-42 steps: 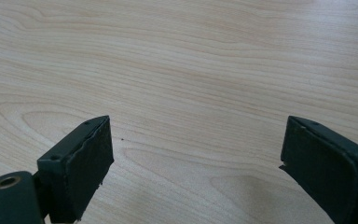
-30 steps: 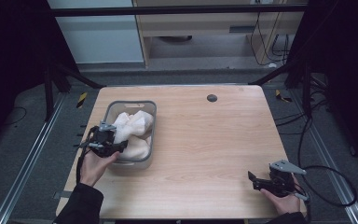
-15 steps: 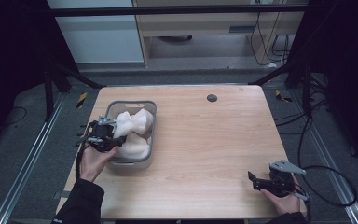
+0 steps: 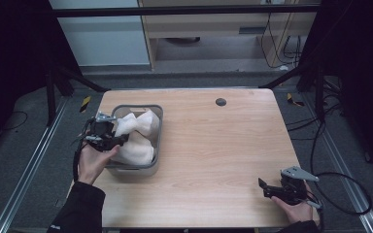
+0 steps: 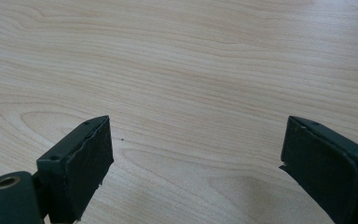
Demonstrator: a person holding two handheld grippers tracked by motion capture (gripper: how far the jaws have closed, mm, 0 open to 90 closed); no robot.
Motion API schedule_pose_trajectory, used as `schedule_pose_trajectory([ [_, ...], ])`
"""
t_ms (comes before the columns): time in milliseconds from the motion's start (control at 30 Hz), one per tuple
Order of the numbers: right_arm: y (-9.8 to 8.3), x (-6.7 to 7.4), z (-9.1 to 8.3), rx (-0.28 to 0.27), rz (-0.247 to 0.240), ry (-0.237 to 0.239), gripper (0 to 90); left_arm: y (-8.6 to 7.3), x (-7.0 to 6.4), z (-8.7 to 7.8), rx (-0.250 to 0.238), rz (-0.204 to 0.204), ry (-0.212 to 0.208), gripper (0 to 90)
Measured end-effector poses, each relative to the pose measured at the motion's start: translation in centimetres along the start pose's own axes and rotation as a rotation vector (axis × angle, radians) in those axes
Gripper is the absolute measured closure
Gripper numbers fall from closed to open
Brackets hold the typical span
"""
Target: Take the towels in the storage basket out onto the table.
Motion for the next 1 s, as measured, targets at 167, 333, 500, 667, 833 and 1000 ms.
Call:
schedule_pose_trajectory([
  [167, 0.0, 0.0, 0.0, -0.004, -0.001, -0.002, 9.0, 0.7, -0.1, -0.9, -0.017, -0.003, -0.003, 67.4],
  [333, 0.0, 0.0, 0.0, -0.003, -0.001, -0.002, 9.0, 1.7, 0.0, -1.9, -0.04, -0.005, -0.002, 67.8],
  [500, 0.0, 0.0, 0.0, -0.003, 0.0, -0.002, 9.0, 2.5, 0.0, -2.8, -0.065, -0.009, -0.003, 68.0],
  [667, 0.0, 0.0, 0.0, -0.004, -0.002, -0.002, 9.0, 3.1, 0.0, -3.5, -0.078, -0.006, -0.003, 68.1],
  [833, 0.0, 0.0, 0.0, -0.004, -0.001, -0.002, 9.0, 3.8, -0.2, -4.3, -0.092, 0.002, -0.003, 68.1],
  [1000, 0.0, 0.0, 0.0, -0.004, -0.001, -0.002, 9.0, 4.5, -0.6, -4.9, -0.103, 0.014, -0.006, 68.1],
])
Point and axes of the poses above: each handheld gripper's, and its own axes: z roughly forward along the jaws, y roughly out of its top, x roughly to its left, the point moved 8 cm from there along z, roughly forward along the jaws, and after that the axes turned 7 degrees about -z, right-handed, at the moved point
